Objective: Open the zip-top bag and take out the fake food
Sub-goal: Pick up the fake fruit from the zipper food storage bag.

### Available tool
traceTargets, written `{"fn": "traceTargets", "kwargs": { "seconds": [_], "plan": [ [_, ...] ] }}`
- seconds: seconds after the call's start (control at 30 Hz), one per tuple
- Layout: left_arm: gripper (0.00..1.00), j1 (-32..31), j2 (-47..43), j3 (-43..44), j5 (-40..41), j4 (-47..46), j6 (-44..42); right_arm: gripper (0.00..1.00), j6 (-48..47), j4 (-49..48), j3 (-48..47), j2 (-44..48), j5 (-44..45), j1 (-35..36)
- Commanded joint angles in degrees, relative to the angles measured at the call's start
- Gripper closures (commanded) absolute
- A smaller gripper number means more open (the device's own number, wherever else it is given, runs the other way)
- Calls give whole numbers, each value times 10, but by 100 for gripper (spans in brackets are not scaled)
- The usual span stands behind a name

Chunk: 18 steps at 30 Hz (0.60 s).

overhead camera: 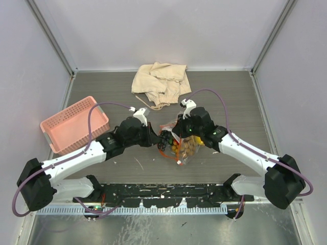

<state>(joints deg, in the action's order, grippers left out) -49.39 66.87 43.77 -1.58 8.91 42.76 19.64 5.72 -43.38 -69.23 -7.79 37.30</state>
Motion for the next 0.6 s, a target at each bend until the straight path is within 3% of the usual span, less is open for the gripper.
{"fn": "traceTargets", "kwargs": {
  "seconds": [0.0, 0.57],
  "plan": [
    [100, 5, -33, -2, -20, 24, 0, 90, -7, -18, -4, 16, 12, 1],
    [100, 19, -104, -1, -66, 37, 16, 90, -2, -29, 5, 8, 11, 1]
  ]
}}
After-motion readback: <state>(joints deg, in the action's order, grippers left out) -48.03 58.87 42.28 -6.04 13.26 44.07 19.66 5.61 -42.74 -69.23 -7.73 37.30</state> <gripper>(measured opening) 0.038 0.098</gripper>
